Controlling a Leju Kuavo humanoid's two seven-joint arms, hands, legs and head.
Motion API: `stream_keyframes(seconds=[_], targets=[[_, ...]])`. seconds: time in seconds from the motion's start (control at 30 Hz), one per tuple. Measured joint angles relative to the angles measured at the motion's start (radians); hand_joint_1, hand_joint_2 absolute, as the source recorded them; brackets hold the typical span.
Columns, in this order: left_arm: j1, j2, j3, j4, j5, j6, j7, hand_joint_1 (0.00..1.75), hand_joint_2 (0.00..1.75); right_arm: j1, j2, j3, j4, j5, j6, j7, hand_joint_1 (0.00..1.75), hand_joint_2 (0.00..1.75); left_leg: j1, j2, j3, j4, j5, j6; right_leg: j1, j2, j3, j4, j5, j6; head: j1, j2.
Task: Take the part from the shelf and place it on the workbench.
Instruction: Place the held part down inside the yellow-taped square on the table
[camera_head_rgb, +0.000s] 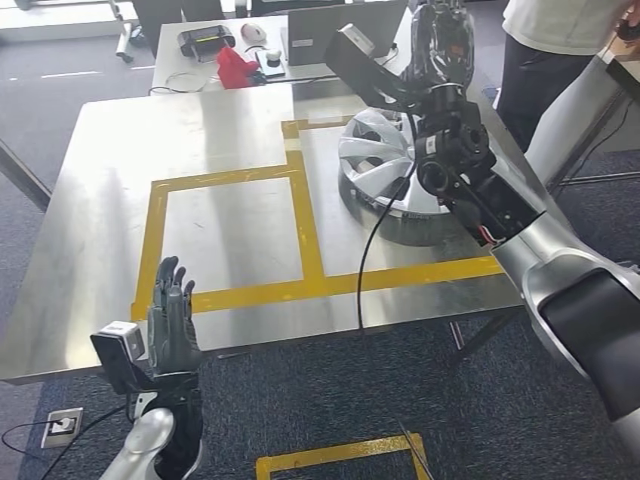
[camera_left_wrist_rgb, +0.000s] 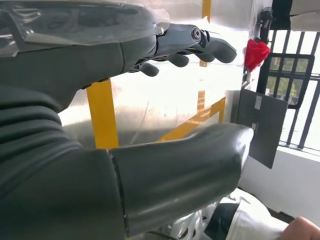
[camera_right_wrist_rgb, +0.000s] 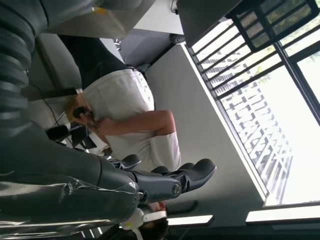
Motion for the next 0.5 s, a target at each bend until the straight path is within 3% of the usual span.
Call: stream_keyframes(seconds=[0.5], targets=[[-0.001,0.023,0.019,-0.040,-0.017,0.086,0.023,0.00,0.00,0.079,-0.011,0.012,-0.134,-0.067,0.020,-0.046,0.00,1.75,0.000,0.001,0.000,0.000,0.000,0.000,0.000,0.000,0.000,0.000,0.000,0.000,0.001,0.000]])
